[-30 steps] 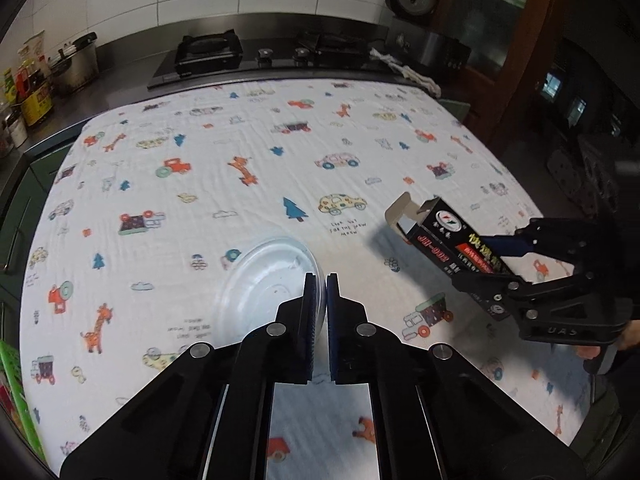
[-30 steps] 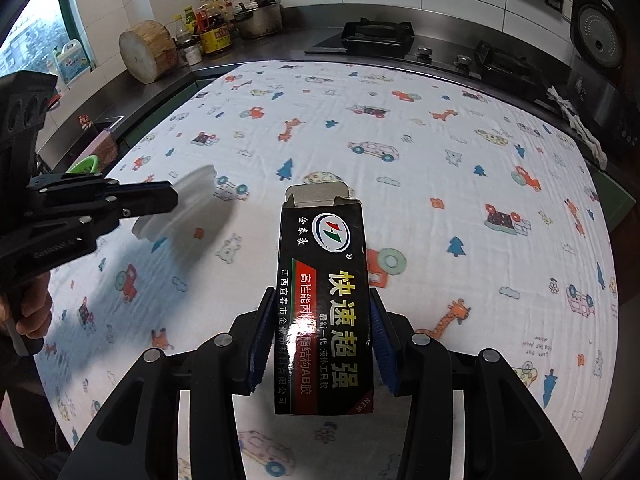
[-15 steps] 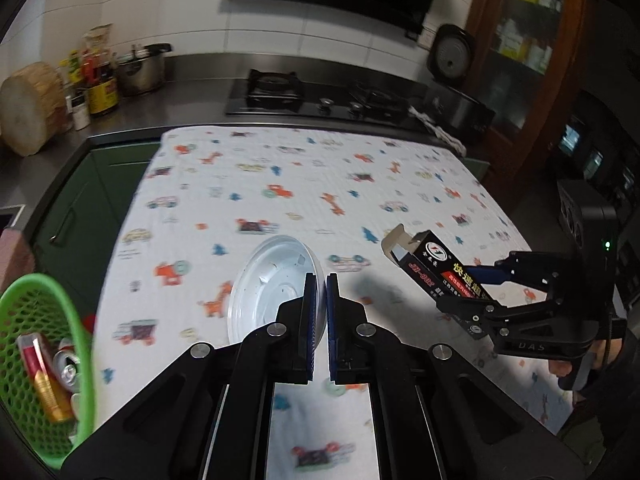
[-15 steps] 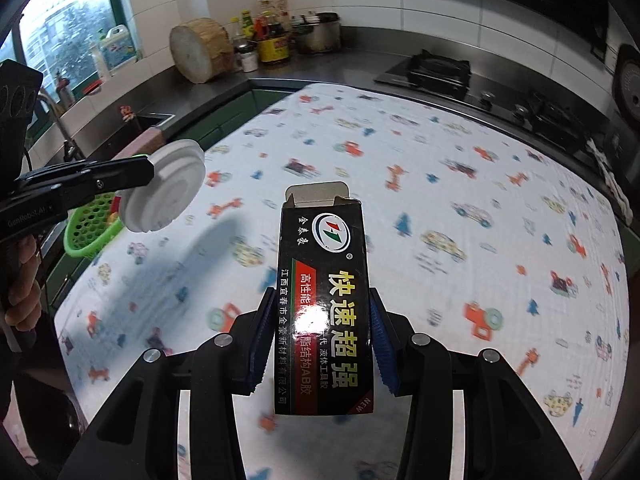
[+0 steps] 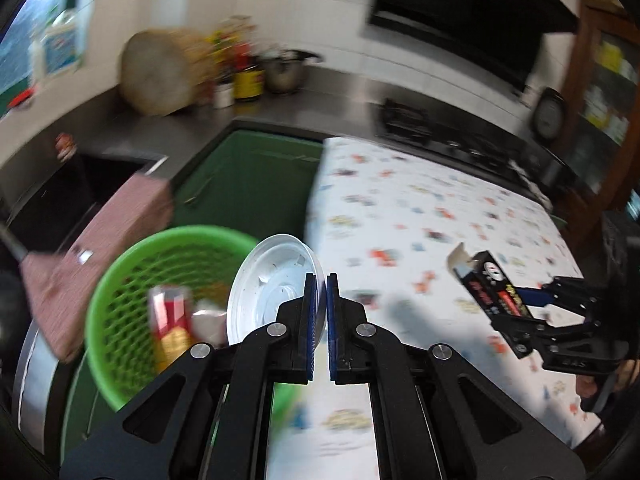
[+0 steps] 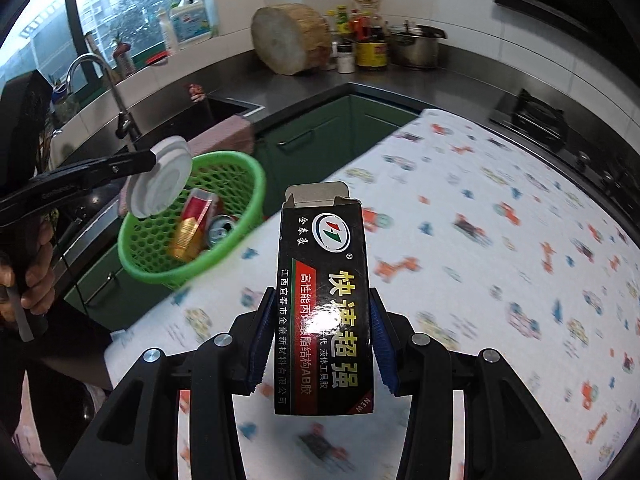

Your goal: Collect trash

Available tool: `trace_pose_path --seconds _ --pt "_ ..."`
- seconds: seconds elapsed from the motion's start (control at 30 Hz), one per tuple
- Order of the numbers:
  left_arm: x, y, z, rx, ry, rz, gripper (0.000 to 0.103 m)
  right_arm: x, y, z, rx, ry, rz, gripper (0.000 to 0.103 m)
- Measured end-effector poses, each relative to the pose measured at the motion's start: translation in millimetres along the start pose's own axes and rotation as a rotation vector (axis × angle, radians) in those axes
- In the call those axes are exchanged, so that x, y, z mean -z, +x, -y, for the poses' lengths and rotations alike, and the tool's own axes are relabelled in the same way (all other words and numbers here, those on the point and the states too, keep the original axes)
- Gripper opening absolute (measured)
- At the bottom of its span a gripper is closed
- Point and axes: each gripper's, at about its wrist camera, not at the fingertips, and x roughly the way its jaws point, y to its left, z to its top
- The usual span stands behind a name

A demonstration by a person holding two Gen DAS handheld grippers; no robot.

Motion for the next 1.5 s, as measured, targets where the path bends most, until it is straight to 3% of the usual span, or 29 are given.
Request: trace_pose_path --seconds 0.27,0.63,0.7,0.77,0.8,0.87,1.0,1.07,1.2,1.3,1.37,1.5 --pt "24 14 -92 -0.066 -0.167 -0.048 0.004 -41 62 -76 -0.071 -0.044 -0.032 0.043" --pt "39 15 -136 -0.059 -0.286 -0.044 0.007 -66 118 -128 -0.146 -0.008 -0.047 0.044" --pt "40 13 -139 -0.058 -0.296 -0.042 0.012 -67 120 -133 -0.154 -0.003 -0.041 0.045" --pt "41 9 -141 -0.063 -0.306 -0.039 0.026 -67 118 -134 -0.174 -0.002 -0.035 0.054" --pt "41 7 -141 -0.057 -0.312 -0.03 0.028 -67 115 -135 -0.176 -0.002 -0.026 0.062" --pt "41 3 -141 -0.057 -0.318 -0.017 0.041 -67 107 -133 -0.17 -0.01 -0.008 0.063" --pt "40 -7 -133 -0.057 -0.31 0.005 0.05 -62 90 -124 -0.167 -0.018 0.005 0.063" --pt "39 -12 -126 -0.067 -0.298 0.013 0.06 -58 79 -120 -0.156 -0.028 0.011 0.064" --pt "38 -23 -109 -0.081 -0.268 0.039 0.07 -48 59 -108 -0.136 -0.022 0.027 0.07" --pt "39 -30 -96 -0.082 -0.245 0.047 0.072 -38 43 -99 -0.113 -0.019 0.04 0.073" --pt "41 -33 -88 -0.092 -0.246 0.043 0.09 -30 32 -92 -0.089 -0.012 0.049 0.075" --pt "45 -39 -66 -0.118 -0.197 0.051 0.091 -15 13 -80 -0.045 -0.006 0.066 0.079"
